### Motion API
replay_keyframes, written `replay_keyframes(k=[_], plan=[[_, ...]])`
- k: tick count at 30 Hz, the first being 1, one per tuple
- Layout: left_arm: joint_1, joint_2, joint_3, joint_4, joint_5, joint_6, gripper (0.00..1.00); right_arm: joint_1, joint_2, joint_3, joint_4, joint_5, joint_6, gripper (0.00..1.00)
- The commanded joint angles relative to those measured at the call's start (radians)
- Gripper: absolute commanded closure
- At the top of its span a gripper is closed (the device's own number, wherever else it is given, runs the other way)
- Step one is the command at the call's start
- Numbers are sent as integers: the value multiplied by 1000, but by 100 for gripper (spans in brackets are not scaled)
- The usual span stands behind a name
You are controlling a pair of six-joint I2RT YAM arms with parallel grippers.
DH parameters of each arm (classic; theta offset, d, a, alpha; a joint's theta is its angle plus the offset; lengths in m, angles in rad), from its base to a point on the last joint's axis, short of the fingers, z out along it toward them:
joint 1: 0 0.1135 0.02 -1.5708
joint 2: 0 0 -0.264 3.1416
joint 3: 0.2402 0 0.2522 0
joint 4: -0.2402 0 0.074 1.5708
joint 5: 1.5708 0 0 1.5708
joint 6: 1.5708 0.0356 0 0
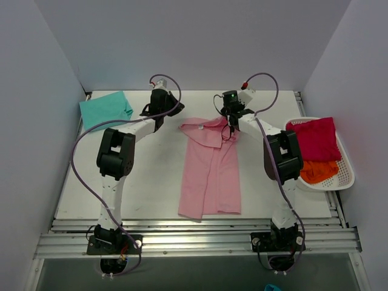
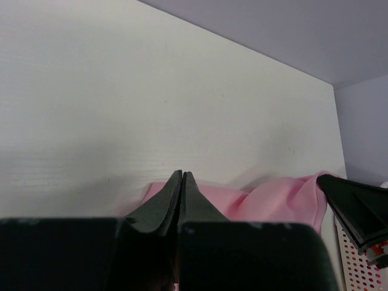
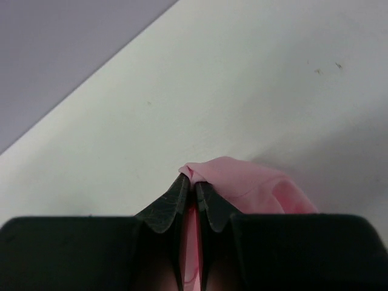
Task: Fold and stack the t-shirts
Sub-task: Fold the tshirt
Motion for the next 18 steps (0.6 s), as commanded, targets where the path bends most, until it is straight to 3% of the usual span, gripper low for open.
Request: replay_keyframes(k=[1,11,16,18], plan=[[3,13,86,-20,23,17,98,-31,60,85,0,-39,-16,96],[4,39,92,-19,59,20,98,-114,450,443,-45,-109,62,96],[1,27,46,-5,66,23,98,-125,504,519,10,-117,96,95],[1,21,26,-7,69,28,98,-128,504,526,35,-114,99,91]])
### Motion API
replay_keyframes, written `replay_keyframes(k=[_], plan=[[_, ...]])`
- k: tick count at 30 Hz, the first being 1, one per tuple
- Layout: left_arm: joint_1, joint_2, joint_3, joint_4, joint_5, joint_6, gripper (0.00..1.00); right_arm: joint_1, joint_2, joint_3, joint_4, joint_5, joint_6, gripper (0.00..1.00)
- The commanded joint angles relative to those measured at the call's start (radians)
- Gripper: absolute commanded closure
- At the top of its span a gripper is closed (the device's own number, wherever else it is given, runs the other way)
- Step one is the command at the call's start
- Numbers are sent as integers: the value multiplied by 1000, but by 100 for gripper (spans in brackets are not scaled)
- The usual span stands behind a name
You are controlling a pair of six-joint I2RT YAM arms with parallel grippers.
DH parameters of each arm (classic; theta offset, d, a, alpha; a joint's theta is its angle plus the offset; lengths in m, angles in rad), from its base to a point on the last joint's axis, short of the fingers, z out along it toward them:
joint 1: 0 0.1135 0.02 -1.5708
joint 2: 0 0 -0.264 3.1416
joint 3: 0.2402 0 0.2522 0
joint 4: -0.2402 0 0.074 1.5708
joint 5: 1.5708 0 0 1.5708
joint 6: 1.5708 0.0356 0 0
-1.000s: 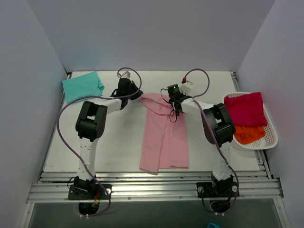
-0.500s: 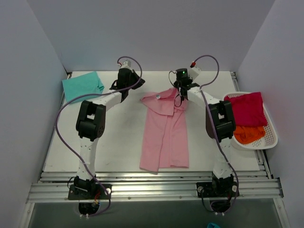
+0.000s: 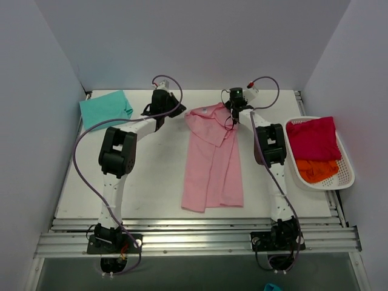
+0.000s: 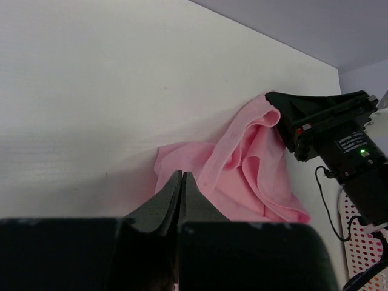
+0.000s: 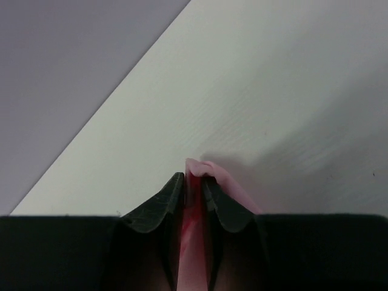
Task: Fold and stack the t-shirts
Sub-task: Fold the tshirt
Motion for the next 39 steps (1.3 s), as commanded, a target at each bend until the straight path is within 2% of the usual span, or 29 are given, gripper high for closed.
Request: replay_keyframes(k=[1,2,4,5,11,15,18,19,21,22,27,39], plan=[[2,-21,-32,21,20,26,98,-7,13,39,-2,-14,14,84],[3,-33,-40,22,18,26,98,-9,6,37,14,-24,4,57],[2,-45,-63,25,14,29,98,-9,-8,34,51,-41,-13,29],[2,-56,-68,27,12,29,98,-9,-34,16,64,-42,-32,7],[-7,-93,-106,36,14,24,98,-7,-233,-133,181,-25,-104,3],[-23,-102,-114,28,9,21,98,-7,-392,-315,204,2,-128,3],[-35,-113,-123,22,11,17,63,-7,-514,-432,253,16,-136,2],[-40,-116,-130,25,2,14,33,-6,-540,-493,259,19,-141,3],[-49,-131,-155,38,-8,9,13,-7,-602,-538,256,22,-139,3],[-58,-136,-161,42,-14,3,9,-6,-620,-575,253,25,-136,3],[-73,-154,-183,59,-20,-3,7,-1,-702,-655,256,30,-128,2],[-93,-105,-138,73,-28,-9,12,-2,-754,-770,284,19,-113,3]])
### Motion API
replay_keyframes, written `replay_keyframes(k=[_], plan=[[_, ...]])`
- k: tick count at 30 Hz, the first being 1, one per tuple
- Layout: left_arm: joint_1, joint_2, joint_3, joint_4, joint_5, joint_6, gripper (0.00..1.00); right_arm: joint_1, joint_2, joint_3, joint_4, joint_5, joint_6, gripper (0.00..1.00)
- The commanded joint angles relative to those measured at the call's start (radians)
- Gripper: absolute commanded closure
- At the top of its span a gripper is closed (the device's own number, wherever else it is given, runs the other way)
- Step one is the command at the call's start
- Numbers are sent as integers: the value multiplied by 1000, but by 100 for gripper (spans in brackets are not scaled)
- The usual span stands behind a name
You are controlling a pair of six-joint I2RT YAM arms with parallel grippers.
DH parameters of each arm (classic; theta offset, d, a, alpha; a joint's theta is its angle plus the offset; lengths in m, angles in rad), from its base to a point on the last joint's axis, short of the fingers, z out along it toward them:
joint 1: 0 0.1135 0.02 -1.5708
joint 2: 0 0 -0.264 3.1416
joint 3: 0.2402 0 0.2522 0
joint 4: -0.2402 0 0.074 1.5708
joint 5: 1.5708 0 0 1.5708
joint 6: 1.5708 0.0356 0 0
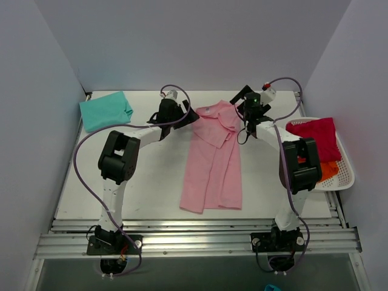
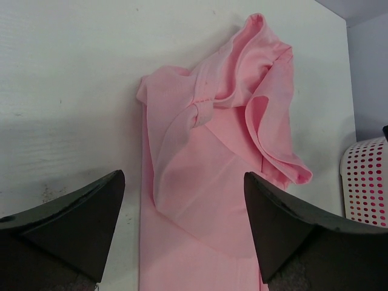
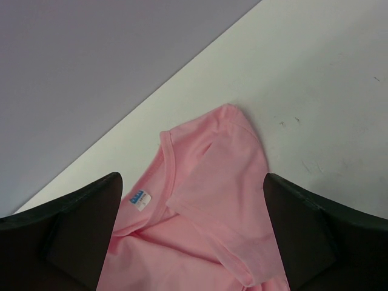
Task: Fold and stack the t-shirts
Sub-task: Fold the tshirt
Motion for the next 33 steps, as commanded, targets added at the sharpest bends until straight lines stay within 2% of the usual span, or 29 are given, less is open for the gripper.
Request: replay_keyframes(k=[1,3,5,6,7,11,13,21,28,30,31,32,33], plan=[[-10,6,70,50,-8,-6,12,3,-80,-37,39,15,4,4],[-13,25,94,48,-5,-8,14,2,-89,-60,48,18,3,4],[-15,57,140,40,-2,-11,20,2,-103,-70,52,18,0,4],[-15,69,157,34,1,-11,25,0,-108,-75,51,22,-2,4],[-15,91,174,31,7,-16,36,-1,-117,-84,52,26,-2,4],[-24,143,278,-2,15,-14,60,-15,-145,-113,59,35,-5,4],[-30,166,303,-15,15,-11,64,-32,-158,-133,60,32,-4,4],[-55,226,413,-64,6,-6,95,-78,-177,-193,102,-3,19,4],[-91,356,717,-199,-14,-9,95,-104,-168,-235,144,-38,33,4],[-110,446,897,-272,-19,-14,95,-112,-166,-245,154,-49,38,4],[-114,485,970,-292,-20,-16,93,-115,-165,-250,161,-52,41,4],[-121,520,1108,-312,-22,-23,91,-118,-166,-254,166,-57,41,4],[-125,587,1163,-309,-24,-45,88,-122,-168,-265,171,-63,44,4]])
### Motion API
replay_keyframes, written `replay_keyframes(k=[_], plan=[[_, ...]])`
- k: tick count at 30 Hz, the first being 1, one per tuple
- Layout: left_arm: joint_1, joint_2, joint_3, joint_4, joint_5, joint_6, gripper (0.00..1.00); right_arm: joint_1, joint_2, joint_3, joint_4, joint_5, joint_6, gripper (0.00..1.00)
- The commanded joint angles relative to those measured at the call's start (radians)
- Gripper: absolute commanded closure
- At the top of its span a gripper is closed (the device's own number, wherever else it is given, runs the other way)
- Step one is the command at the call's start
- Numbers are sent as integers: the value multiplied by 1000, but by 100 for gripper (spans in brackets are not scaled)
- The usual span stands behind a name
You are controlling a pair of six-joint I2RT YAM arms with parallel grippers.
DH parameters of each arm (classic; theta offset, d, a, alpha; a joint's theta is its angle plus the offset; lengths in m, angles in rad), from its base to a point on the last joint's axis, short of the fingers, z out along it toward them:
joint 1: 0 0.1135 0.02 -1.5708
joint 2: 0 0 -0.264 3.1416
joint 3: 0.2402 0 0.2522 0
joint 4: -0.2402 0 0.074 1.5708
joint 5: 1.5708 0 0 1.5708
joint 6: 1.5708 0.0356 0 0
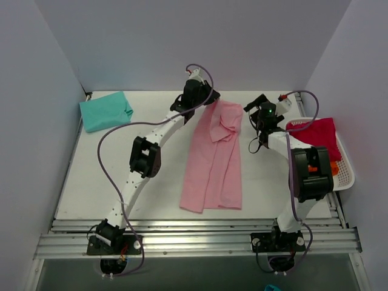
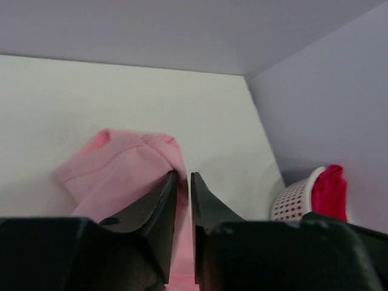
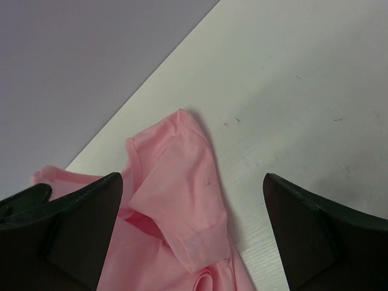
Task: Fold and stack the t-shirts
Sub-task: Fold the tshirt
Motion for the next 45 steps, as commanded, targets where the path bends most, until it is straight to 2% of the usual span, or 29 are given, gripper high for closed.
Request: replay_keyframes(k=[1,2,3,4,5,8,11,16,17,19,20,23,25,26,29,30,32,33,35,36,40,42,45], plan=[[-24,122,228,-34,-5,-44,73,-21,-34,-24,70,-19,15,4],[-25,136,229,55,-4,-59,60,-23,-36,-28,71,-20,14,4],[-27,150,211,106,-8,-85,41,-26,-34,-31,71,-24,15,4],[-30,155,193,142,-19,-93,2,-33,-34,-39,74,-27,17,4],[-33,161,179,197,-18,-94,6,-35,-34,-44,79,-33,18,4],[-34,199,190,257,53,-97,6,-39,-42,-67,101,-50,15,4],[-33,164,148,276,84,-82,6,-38,-53,-93,133,-70,17,4],[-27,-119,-179,349,23,11,6,-26,-135,-137,134,-83,20,4],[-24,-156,-206,345,12,27,6,-24,-158,-146,127,-76,18,4],[-18,-235,-193,290,-43,68,6,-12,-230,-179,98,-62,9,4],[-13,-245,-156,197,-59,82,6,-6,-256,-188,84,-45,6,4],[7,-250,-30,77,-65,155,6,29,-377,-208,0,-10,-6,4],[27,-271,-8,-17,-54,165,6,82,-431,-225,-72,33,-22,4],[34,-293,-43,-39,-56,165,6,101,-463,-235,-91,54,-28,4],[42,-464,-261,-19,-76,147,6,183,-574,-292,-157,124,-19,4],[41,-573,-459,6,-77,130,6,198,-615,-309,-174,130,-8,4],[33,-740,-681,131,-92,116,6,238,-666,-362,-218,130,18,4],[27,-788,-899,170,-106,101,6,255,-681,-384,-226,131,26,4],[2,-920,-1092,245,-167,75,6,315,-723,-441,-257,157,47,5],[-10,-952,-1257,263,-183,70,6,335,-738,-458,-283,171,58,5],[-85,-1069,-1558,357,-275,39,6,439,-793,-531,-353,231,101,5],[-137,-1095,-1643,359,-313,28,6,497,-789,-560,-382,240,128,6],[-212,-1111,-1686,349,-340,24,6,579,-760,-591,-404,249,162,7]])
